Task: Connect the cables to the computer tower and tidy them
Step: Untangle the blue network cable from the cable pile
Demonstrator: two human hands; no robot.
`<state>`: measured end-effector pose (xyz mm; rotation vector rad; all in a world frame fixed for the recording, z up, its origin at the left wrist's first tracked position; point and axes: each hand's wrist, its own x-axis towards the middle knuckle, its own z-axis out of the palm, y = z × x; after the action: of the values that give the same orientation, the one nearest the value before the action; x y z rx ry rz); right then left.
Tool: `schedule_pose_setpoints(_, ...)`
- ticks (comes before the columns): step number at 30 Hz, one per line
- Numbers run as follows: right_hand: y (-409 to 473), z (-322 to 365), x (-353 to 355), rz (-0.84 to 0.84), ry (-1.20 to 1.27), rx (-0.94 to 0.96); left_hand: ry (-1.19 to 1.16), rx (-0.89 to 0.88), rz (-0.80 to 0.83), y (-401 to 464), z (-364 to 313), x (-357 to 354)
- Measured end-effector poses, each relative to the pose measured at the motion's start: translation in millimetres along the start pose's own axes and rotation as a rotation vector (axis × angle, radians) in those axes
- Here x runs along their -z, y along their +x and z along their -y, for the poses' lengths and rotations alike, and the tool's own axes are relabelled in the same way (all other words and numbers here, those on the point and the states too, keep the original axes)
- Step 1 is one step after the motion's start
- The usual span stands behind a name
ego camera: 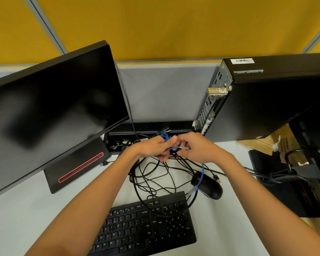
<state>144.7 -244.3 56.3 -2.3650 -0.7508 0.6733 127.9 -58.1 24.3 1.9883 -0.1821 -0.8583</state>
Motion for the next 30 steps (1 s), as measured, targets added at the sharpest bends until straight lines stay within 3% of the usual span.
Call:
schedule_pose_setpoints(5,10,-6,16,-0.095,-0.342,-0.103,-0.104,0.033,-0.108,-5,13,12)
schedule_pose_setpoints(8,19,-1,11,-0.33,-0.651,-0.082,-0.175,0.002,-0.052,-5,13,18)
schedule_pose_setpoints(10,29,9,12,-0.467,-0.726,-0.081,-0.223,0.007,-0.001,-5,11,22)
schedule_pose_setpoints(15,58,25,20,-0.468,-0.719,-0.14,-0.401,-0.05,0.055,-1,12,29)
schedule_pose_setpoints(18,68,29,14,-0.501,-0.524,-0.149,-0.466,-0.084,0.096,-1,12,35)
schedule_pose_setpoints(21,76,34,9,-0.484,-0.152,-0.021,-0.525,-0.123,0.17,-1,14,39)
schedule_pose_setpoints(23,84,35,6,-0.374,0.084,0.05,-0.584,-0.154,0.221,-1,14,40)
schedule_pose_setpoints(26,90,30,3,-0.114,0.601,-0.035,-0.68,-0.222,0.25,1,16,42)
schedule_pose_setpoints(30,80,17,4,0.152,1.16,-0.008,-0.764,-0.255,0.119,2,21,46)
